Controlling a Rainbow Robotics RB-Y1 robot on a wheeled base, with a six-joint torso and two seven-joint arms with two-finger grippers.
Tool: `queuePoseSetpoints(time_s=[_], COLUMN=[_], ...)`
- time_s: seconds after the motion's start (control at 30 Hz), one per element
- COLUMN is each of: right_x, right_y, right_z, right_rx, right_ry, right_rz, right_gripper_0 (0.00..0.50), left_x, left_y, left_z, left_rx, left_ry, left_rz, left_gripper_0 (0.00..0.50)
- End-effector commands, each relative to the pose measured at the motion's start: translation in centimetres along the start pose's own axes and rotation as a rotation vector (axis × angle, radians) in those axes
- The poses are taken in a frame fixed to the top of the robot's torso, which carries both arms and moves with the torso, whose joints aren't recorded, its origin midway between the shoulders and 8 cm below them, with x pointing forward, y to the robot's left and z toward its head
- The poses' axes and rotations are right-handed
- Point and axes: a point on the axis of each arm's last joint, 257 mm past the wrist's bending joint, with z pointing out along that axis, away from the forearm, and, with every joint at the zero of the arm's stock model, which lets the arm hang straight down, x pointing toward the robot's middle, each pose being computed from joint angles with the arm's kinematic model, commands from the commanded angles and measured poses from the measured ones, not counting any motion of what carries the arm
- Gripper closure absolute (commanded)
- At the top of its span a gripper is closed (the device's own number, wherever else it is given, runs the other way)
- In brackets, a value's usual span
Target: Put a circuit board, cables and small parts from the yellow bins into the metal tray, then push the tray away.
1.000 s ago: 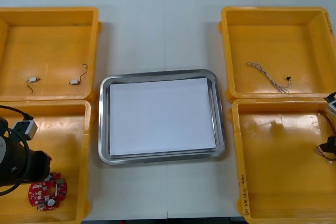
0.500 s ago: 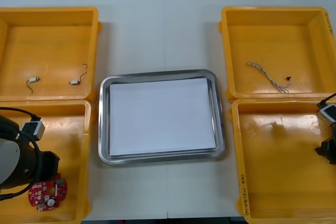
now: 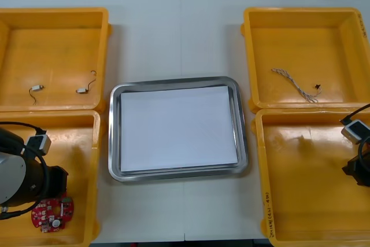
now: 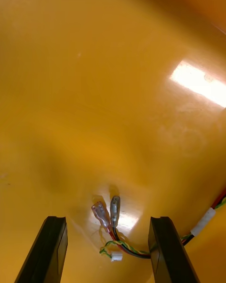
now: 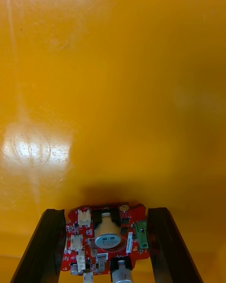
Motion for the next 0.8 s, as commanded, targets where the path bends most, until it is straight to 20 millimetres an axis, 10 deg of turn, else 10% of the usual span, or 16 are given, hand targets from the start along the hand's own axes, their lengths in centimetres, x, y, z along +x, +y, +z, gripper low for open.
queuePoseSetpoints(time_s=[0.03, 0.8], right_x=[1.5, 2.2], right_y=[-0.6, -0.1], right_z=[0.0, 0.5], right_rx=[0.029, 0.026], right_ry=[0.034, 0.027], right_rz=[-0.043, -0.003], right_gripper_0=[0.000, 0.000], left_x=[1.9, 3.2], left_y=[-0.3, -0.9], left_z=[0.7, 1.2], left_rx=[0.009, 0.014], left_ry=[0.027, 0.053], left_rz=[-0.057, -0.035], left_gripper_0=[0.000, 0.053])
